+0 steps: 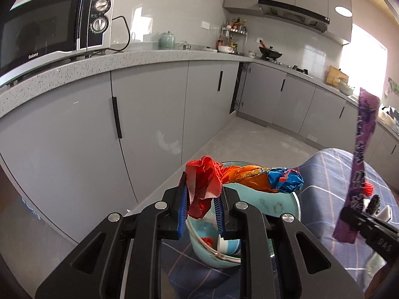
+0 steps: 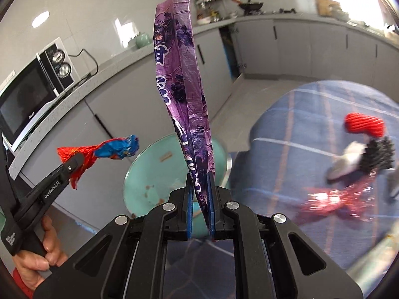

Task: Collect trash
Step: 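Open both tools over the teal bin to drop the purple bag and wrapper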

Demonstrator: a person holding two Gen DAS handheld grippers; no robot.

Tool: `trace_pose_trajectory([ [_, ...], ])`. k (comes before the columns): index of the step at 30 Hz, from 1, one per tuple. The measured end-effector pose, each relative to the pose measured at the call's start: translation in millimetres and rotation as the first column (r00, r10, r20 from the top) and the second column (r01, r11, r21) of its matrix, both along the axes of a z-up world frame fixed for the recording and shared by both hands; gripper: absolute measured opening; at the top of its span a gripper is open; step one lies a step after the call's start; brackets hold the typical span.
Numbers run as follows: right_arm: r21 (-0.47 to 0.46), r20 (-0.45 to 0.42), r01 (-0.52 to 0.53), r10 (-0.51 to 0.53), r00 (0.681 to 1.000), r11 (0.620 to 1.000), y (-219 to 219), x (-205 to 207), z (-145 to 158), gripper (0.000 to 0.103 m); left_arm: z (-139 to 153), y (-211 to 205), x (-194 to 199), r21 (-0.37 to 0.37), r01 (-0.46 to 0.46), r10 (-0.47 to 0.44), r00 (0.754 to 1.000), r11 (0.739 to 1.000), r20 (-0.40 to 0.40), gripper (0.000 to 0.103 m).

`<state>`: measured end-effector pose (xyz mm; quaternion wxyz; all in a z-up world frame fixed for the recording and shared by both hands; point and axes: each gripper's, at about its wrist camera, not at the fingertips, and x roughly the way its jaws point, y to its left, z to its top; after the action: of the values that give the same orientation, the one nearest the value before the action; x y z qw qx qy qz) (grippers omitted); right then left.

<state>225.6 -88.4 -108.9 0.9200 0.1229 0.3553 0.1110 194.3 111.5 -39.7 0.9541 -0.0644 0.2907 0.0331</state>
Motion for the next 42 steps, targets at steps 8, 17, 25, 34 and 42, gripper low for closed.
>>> trace_pose_trajectory([
  [8, 0.023, -0.113, -0.049, 0.051, 0.992, 0.999, 30.5, 33.7, -27.4, 0.011, -19.0, 2.4, 19.2, 0.002, -0.028, 0.028, 0.998, 1.000, -0.048, 0.020],
  [17, 0.018, -0.197, -0.082, 0.084, 0.977, 0.997, 49.2, 59.8, -51.1, 0.011, -41.5, -3.5, 49.3, 0.025, -0.033, 0.036, 0.993, 0.999, -0.111, 0.020],
  [25, 0.009, -0.229, -0.093, 0.093, 0.969, 0.996, 55.7, 75.2, -64.5, 0.012, -54.0, -11.9, 67.1, 0.051, -0.029, 0.037, 0.988, 0.998, -0.149, 0.020],
  [34, 0.004, -0.207, -0.072, 0.071, 0.976, 0.997, 43.2, 72.8, -68.3, 0.033, -70.4, -15.4, 77.9, 0.056, -0.001, 0.011, 0.984, 0.998, -0.177, 0.041],
  [42, -0.010, -0.126, -0.020, 0.019, 0.992, 1.000, 29.6, 53.4, -47.5, 0.033, -57.1, -12.1, 67.4, 0.069, -0.019, 0.029, 0.989, 0.997, -0.146, 0.058],
])
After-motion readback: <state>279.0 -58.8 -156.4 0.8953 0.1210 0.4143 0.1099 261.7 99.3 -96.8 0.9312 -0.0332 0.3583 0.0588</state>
